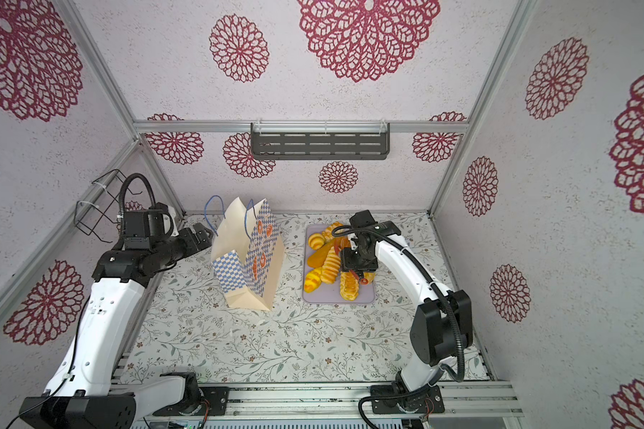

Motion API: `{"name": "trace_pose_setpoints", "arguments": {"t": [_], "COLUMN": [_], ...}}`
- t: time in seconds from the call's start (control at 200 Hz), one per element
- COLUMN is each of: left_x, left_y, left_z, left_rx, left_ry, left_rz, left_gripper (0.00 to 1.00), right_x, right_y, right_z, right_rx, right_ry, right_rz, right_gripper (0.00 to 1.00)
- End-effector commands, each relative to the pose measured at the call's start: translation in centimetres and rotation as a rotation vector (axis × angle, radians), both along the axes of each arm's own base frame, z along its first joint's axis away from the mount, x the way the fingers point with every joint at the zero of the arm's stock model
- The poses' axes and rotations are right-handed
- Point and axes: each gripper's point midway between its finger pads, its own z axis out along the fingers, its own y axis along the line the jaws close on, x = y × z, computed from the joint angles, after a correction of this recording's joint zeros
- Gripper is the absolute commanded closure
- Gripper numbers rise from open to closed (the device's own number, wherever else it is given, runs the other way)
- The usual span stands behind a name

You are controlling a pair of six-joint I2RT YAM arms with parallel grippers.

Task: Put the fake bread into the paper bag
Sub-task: 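Grip bag edge with left gripper while right lowers tongs around a bread, then close the tongs on the ridged spiral bread with the right gripper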

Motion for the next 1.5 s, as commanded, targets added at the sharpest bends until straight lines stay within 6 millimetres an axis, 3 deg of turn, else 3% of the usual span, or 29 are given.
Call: {"name": "trace_pose_setpoints", "arguments": {"t": [0.0,0.55,1.031,1.126,1.496], "left_x": [0.7,1.6,2.5,2.8,3.9], "left_y": [-0.1,-1.5,-2.4,-2.7,-3.7], "left_z": [-0.2,-1.5,-1.9,-2.1,-2.8], "left_rx": [-0.007,0.024,0.049,0.057,0.097], "left_ry": [-0.020,-0.011,-0.015,-0.014,-0.023], "left_rz": [-0.005,-0.036,-0.066,-0.073,-0.089], "left_gripper": [0.03,0.03,0.00,0.05,0.43], "right_x": [-0.4,-1.1,-1.1,-1.0,-0.7], "right_y": [0.9,2.0,1.5,1.5,1.6], "right_z": [0.8,-2.2,-3.2,-3.4,-3.7], "right_rx": [0.056,0.090,0.121,0.131,0.183], "right_ry": [0.017,0.149,0.190,0.196,0.234], "right_rz": [0.016,0.020,0.007,0.008,0.006], "right_gripper": [0.38,0.35,0.33,0.33,0.34]}}
